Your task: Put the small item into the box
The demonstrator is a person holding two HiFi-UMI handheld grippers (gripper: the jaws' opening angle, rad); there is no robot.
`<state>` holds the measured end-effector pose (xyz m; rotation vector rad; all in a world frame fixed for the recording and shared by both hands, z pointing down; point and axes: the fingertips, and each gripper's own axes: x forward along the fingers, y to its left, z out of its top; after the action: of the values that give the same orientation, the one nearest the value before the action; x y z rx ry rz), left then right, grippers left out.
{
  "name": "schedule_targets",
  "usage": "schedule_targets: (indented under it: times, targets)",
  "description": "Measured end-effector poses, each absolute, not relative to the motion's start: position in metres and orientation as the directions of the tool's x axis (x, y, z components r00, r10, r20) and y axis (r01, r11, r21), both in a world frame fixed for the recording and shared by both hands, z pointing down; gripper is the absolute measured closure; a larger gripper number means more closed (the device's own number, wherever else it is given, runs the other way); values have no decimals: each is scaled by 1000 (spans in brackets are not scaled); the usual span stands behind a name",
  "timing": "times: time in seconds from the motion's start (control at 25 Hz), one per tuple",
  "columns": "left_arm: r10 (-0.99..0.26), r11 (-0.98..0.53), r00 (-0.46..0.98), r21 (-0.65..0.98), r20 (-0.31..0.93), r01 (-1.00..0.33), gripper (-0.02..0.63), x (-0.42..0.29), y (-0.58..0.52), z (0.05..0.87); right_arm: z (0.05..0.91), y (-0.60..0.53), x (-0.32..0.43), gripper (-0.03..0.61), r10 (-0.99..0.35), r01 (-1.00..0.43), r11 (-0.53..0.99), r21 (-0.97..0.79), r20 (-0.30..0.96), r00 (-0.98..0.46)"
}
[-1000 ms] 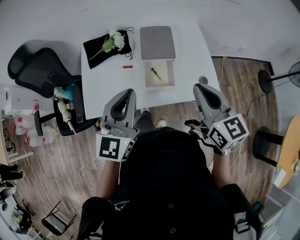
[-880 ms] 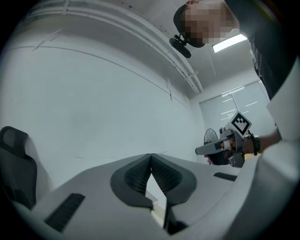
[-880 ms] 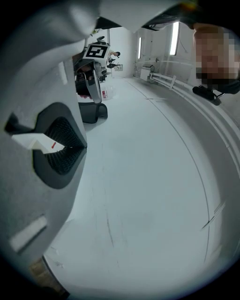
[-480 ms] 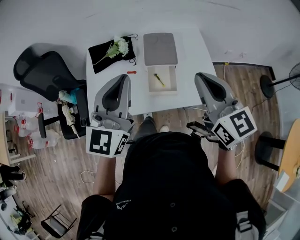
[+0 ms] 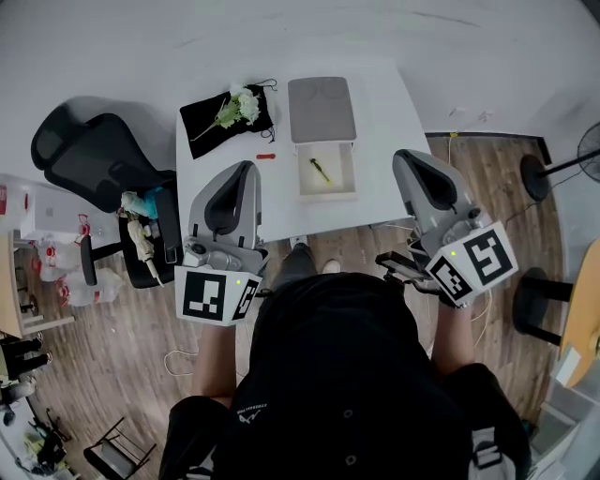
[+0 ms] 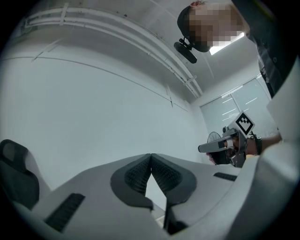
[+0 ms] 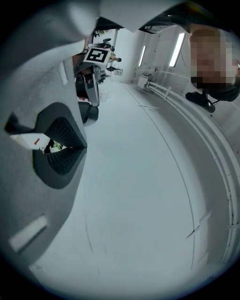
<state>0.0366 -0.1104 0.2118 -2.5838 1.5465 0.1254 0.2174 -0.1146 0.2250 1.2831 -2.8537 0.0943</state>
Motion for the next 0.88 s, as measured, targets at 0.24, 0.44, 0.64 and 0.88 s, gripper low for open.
schedule_targets:
  times: [0.24, 0.44, 0.64, 0.88]
  targets:
    - [-872, -465, 469, -63, -138, -883, 609, 35, -111, 214, 228, -114, 215, 574, -745, -744, 663, -82, 22, -666]
    - [-877, -459, 461, -50, -133, -887, 609, 34, -110, 218, 229, -115, 218, 574, -748, -748, 659, -79, 25, -663]
    - [-882, -452, 453, -40, -126, -891, 609, 32, -110, 222, 230, -117, 218, 574, -750, -749, 657, -87, 26, -661]
    - [-883, -451, 452, -40, -125, -892, 609, 32, -107, 225, 233, -114, 216, 574, -745, -745, 662, -87, 29, -666]
